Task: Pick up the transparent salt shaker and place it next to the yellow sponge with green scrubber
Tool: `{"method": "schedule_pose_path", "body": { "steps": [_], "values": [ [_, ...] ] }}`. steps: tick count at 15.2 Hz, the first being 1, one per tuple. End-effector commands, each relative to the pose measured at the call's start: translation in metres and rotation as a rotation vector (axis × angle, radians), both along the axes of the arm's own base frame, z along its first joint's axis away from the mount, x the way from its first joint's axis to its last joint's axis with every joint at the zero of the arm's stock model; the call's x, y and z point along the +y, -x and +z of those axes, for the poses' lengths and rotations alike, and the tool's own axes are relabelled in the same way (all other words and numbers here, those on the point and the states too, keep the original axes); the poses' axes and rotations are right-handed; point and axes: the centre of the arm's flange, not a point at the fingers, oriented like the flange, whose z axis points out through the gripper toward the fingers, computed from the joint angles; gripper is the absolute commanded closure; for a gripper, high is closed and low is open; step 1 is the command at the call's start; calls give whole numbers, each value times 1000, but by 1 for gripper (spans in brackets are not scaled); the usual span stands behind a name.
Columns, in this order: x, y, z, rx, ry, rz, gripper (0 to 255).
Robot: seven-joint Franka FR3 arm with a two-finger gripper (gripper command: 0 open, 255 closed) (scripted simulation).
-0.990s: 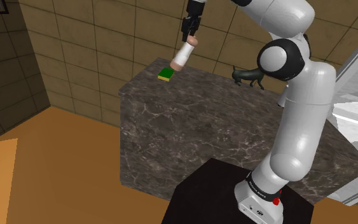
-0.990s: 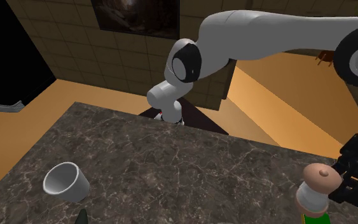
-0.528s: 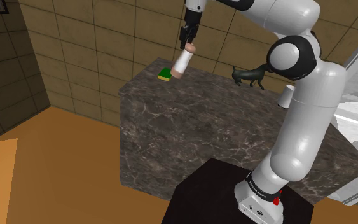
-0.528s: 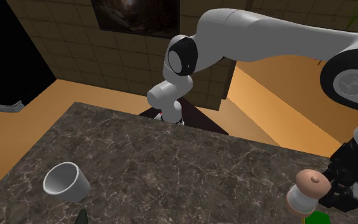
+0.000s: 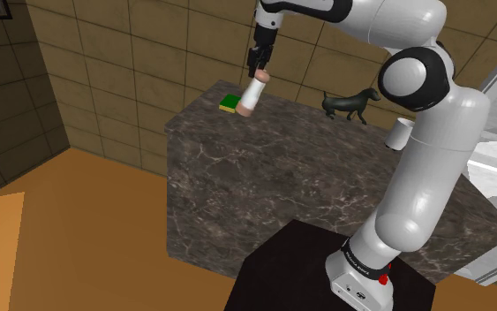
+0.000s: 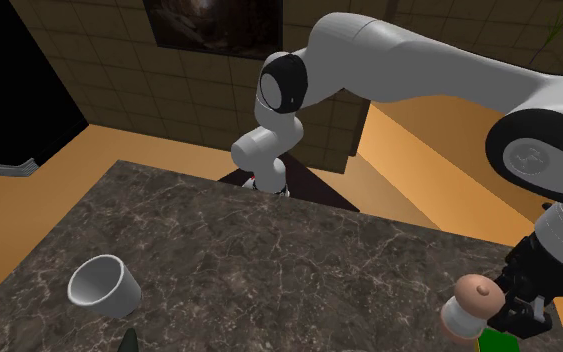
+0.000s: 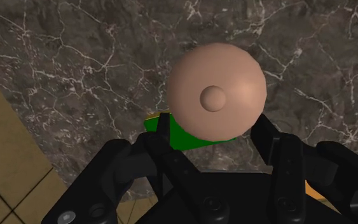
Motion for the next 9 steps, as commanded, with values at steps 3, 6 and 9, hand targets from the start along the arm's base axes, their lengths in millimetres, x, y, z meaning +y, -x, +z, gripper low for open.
{"method": "schedule_pose_path", "body": {
  "steps": [3,6,9],
  "values": [
    [0,0,-1,0,0,0,255],
    [0,0,-1,0,0,0,0],
    [0,0,-1,0,0,0,0]
  ]
}}
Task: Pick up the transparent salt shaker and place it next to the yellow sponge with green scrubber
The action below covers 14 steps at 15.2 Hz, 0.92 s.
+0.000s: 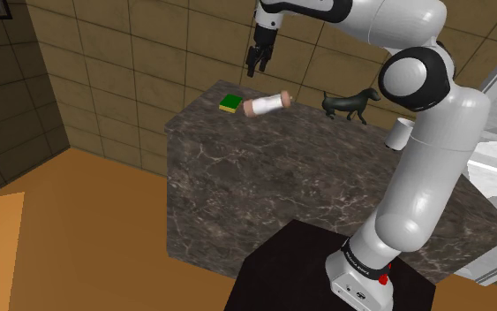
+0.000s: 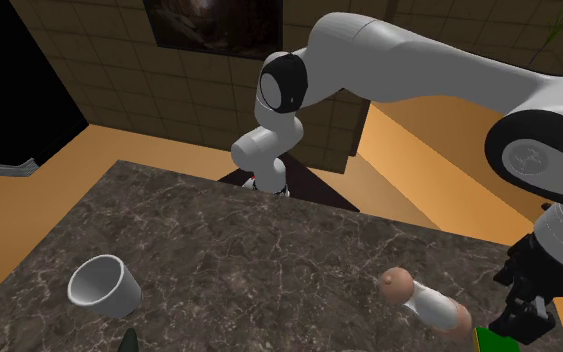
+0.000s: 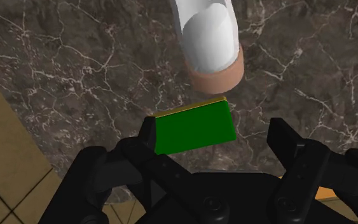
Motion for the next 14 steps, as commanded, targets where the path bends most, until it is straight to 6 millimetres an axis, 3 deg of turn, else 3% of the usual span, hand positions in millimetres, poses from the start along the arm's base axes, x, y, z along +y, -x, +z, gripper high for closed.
{"method": "schedule_pose_path", "body": {
  "steps": [1,2,6,14],
  "values": [
    [0,0,0,0,0,0,0],
    [0,0,0,0,0,0,0],
    [3,3,50,0,0,0,0],
    [3,3,50,0,0,0,0]
  ]
}}
